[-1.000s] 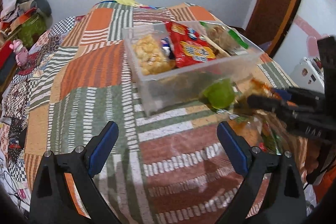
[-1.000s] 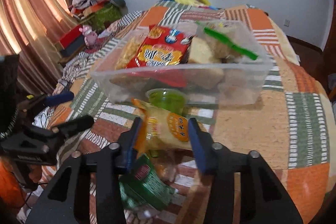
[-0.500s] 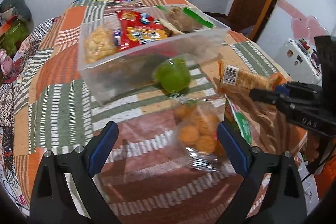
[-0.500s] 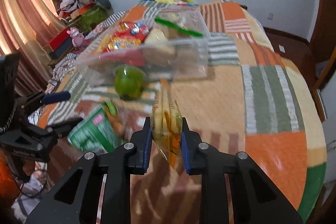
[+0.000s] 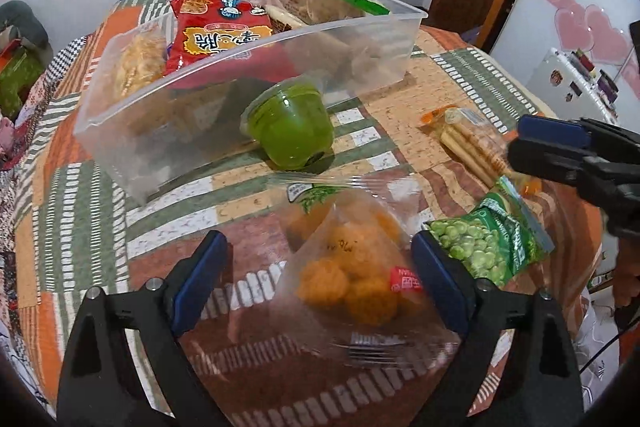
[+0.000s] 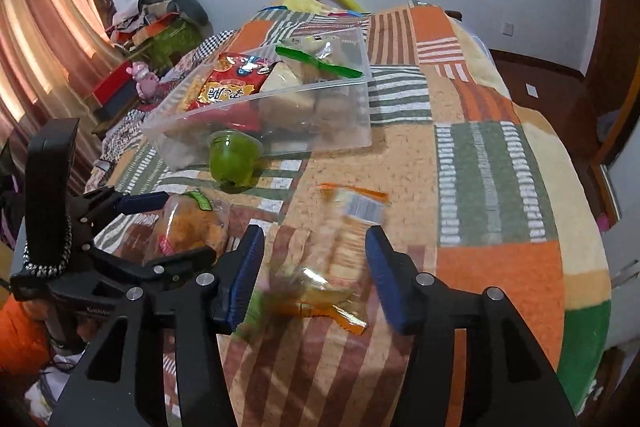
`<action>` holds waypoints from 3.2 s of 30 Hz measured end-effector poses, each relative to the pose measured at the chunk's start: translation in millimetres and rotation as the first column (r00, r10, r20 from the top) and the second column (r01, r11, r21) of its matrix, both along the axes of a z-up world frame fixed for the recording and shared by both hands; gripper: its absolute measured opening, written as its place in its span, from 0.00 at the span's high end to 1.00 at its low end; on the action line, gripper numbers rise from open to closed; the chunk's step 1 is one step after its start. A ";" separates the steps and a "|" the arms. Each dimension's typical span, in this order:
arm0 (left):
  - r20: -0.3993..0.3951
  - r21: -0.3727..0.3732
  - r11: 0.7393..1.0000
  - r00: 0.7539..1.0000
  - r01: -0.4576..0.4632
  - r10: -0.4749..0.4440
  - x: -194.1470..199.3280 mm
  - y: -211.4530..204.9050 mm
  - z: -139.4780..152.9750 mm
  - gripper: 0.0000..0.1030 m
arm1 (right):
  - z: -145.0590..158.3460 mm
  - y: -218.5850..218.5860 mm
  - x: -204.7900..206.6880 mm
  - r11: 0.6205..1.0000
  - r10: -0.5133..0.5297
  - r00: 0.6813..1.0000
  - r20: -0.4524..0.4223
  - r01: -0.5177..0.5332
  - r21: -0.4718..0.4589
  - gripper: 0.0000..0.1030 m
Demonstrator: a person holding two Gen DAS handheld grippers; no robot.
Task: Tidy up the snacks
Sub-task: 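Grasp the round-cake bag with the left tool while the right tool grasps the wafer pack, then lower both held snacks into the clear box and open both tools, then grasp the green jelly cup with the left tool while the right tool grasps the green pea bag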
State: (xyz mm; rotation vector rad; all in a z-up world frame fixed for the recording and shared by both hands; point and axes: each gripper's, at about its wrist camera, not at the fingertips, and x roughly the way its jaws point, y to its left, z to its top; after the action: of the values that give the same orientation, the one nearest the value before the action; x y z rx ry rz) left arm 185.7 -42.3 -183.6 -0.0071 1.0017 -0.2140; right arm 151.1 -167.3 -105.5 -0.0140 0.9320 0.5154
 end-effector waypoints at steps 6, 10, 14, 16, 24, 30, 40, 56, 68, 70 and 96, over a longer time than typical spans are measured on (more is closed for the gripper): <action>0.014 -0.059 0.998 1.000 0.013 -0.012 -2.0 5.7 0.8 0.38 | -21.2 8.2 16.3 0.995 -0.039 0.999 0.006 0.039 -0.093 0.52; 0.020 -0.070 0.998 1.000 0.007 -0.006 -3.1 8.4 3.2 0.42 | -30.6 3.7 26.5 0.994 -0.070 0.997 -0.017 0.068 -0.091 0.52; 0.037 -0.053 0.999 0.999 -0.005 0.007 -7.7 11.2 9.1 0.43 | -40.6 1.3 28.8 0.993 -0.078 0.996 -0.040 0.074 -0.093 0.68; 0.047 -0.055 0.998 0.999 -0.010 0.013 -10.2 13.8 13.3 0.43 | -36.3 -0.3 26.5 0.994 -0.075 0.996 -0.044 0.071 -0.078 0.68; 0.112 -0.067 0.997 0.992 -0.043 0.050 -18.2 27.3 40.0 0.43 | -8.1 0.3 10.1 0.998 -0.050 0.998 0.024 0.051 -0.039 0.69; 0.183 -0.073 0.995 0.980 -0.072 0.085 -19.7 41.0 66.9 0.43 | 26.5 10.4 0.2 1.000 -0.018 0.994 0.112 0.019 -0.006 0.69; 0.277 -0.084 0.986 0.947 -0.144 0.162 6.2 72.3 103.5 0.43 | 48.1 49.8 33.4 0.999 0.032 0.982 0.185 -0.037 0.024 0.69; 0.245 -0.083 0.977 0.946 -0.197 0.212 83.3 97.4 82.0 0.43 | 29.5 98.9 96.9 0.996 0.089 0.985 0.150 -0.091 0.002 0.69; 0.167 -0.088 0.972 0.959 -0.216 0.228 102.3 102.3 51.1 0.37 | 7.4 99.9 106.1 0.994 0.113 0.991 0.076 -0.112 -0.010 0.68; 0.153 -0.083 0.972 0.961 -0.222 0.232 102.1 103.3 50.5 0.33 | 8.5 99.0 105.4 0.994 0.110 0.991 0.073 -0.109 -0.022 0.65; 0.242 -0.029 0.983 0.952 -0.183 0.184 -14.4 99.4 101.3 0.13 | 39.2 53.8 22.7 0.998 0.065 0.990 0.123 -0.063 -0.014 0.39</action>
State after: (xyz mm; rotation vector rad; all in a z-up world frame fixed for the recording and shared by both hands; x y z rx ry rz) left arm 171.3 57.1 -82.3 -0.0781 0.7490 -0.0453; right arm 173.8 -113.5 -66.3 -0.0846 0.8150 0.5628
